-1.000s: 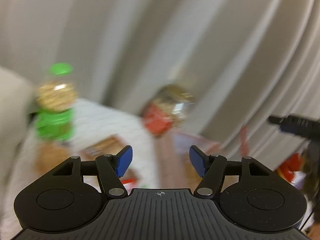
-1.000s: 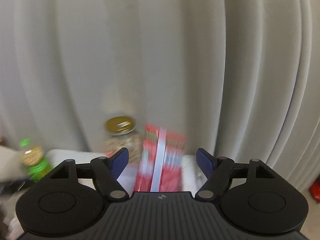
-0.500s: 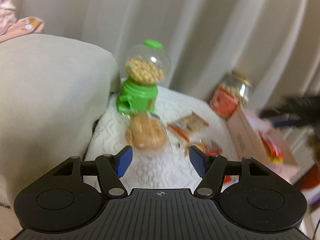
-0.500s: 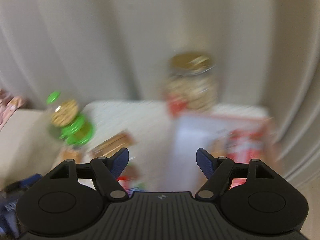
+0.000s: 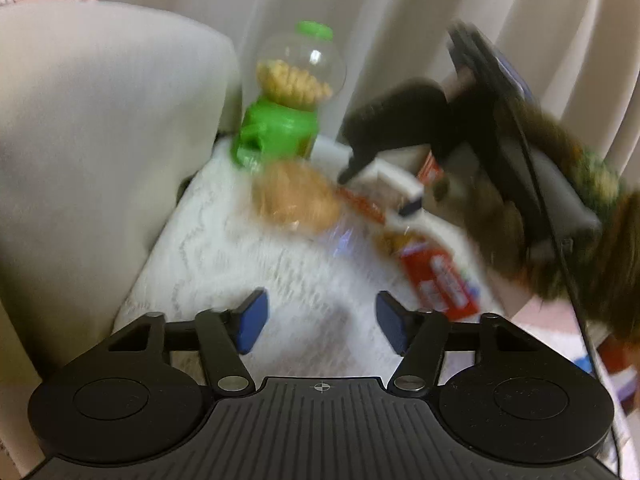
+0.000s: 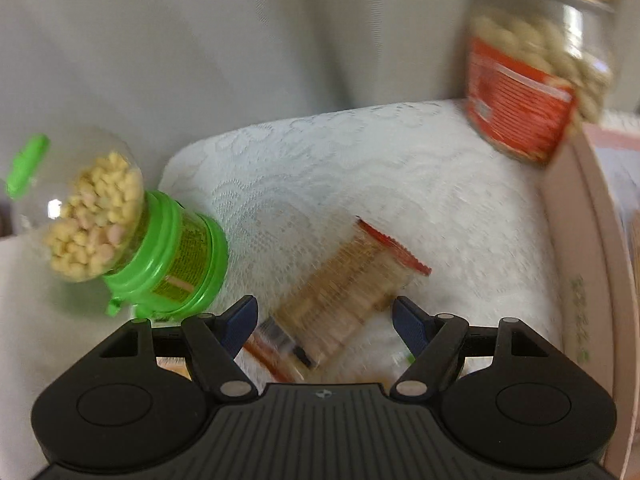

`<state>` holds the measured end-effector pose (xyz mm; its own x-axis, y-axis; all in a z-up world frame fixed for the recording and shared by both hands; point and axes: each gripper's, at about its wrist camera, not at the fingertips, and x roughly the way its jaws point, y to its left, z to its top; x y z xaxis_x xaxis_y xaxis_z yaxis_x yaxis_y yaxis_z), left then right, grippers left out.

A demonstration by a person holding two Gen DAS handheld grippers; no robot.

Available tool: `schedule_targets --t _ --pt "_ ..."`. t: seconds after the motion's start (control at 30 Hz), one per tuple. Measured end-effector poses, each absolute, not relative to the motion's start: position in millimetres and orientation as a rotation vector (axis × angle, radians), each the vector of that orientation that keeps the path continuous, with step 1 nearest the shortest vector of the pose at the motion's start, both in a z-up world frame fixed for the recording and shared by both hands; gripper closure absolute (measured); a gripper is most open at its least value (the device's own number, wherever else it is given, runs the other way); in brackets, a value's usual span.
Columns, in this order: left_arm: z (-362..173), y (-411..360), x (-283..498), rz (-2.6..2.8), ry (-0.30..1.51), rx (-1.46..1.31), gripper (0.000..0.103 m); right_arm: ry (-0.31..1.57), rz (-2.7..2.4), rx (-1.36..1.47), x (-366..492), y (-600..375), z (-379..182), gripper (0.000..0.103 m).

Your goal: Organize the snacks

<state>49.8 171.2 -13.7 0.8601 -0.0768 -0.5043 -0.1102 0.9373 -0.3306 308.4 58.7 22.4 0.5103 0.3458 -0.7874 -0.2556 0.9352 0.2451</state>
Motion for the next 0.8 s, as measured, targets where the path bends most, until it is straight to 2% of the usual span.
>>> schedule_targets --t 0.1,0.17,0.23,0.27,0.47,0.7,0.8 --pt "-11 172 46 -0.018 0.517 -0.378 0.049 0.935 0.357 -0.032 304 75 23 0.034" --pt "-14 170 48 -0.019 0.538 -0.369 0.052 0.92 0.365 -0.09 297 79 24 0.053" --pt "-15 170 48 -0.019 0.537 -0.375 0.054 0.933 0.401 -0.104 288 71 29 0.066" --pt "-15 171 48 -0.021 0.537 -0.382 0.054 0.939 0.425 -0.088 281 63 33 0.068" --pt "-15 171 46 -0.019 0.539 -0.378 0.054 0.929 0.56 -0.026 224 6 59 0.068" --pt "-3 170 48 -0.028 0.538 -0.378 0.054 0.974 0.66 0.015 151 -62 30 0.066" --pt "23 170 48 -0.029 0.468 -0.359 0.054 0.925 0.688 -0.029 120 -81 20 0.046"
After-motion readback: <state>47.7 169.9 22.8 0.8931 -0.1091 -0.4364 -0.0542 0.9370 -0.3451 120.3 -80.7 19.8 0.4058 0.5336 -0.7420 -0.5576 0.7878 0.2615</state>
